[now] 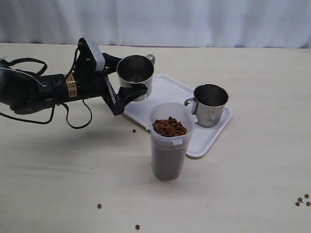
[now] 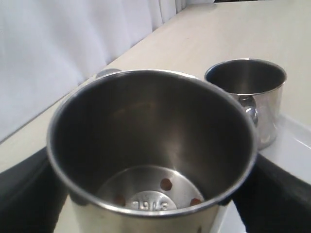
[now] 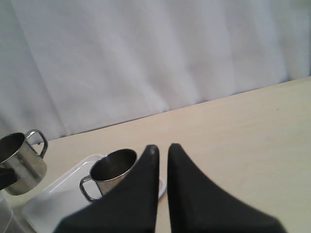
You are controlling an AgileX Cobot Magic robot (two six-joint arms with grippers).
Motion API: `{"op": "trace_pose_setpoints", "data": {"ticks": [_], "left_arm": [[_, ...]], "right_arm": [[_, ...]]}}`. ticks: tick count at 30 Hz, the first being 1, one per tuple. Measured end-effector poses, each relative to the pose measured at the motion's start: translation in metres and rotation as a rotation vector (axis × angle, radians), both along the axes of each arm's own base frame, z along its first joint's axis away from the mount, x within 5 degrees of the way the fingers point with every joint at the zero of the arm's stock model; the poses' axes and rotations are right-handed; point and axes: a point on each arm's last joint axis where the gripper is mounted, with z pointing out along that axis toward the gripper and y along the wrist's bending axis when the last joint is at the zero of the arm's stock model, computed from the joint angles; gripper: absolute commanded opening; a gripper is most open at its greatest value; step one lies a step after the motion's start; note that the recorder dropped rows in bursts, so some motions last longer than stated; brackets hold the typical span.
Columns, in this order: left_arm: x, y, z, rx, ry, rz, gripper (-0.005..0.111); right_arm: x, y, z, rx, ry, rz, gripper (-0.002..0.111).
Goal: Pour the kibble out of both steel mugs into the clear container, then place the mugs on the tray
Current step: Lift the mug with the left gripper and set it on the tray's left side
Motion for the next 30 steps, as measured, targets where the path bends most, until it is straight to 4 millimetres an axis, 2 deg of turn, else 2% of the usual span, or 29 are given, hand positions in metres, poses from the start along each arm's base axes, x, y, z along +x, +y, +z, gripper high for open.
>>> {"op": "trace_pose_setpoints", "data": {"ticks": [15,26,30], "left_arm": [[0.026,-0.018,-0.050,0.038,0.074,0.015,0.000],[0.037,-0.025,-0.059,0.038,0.067,0.015,0.001],[0.037,-0.025,-0.059,0.038,0.067,0.015,0.018]], "right_arm": [[0.000,0.000,0.000,0.000,0.002,0.000,0.005],[0.000,0.000,0.000,0.000,0.002,0.000,0.005],[0.000,0.000,0.000,0.000,0.002,0.000,0.005]]}}
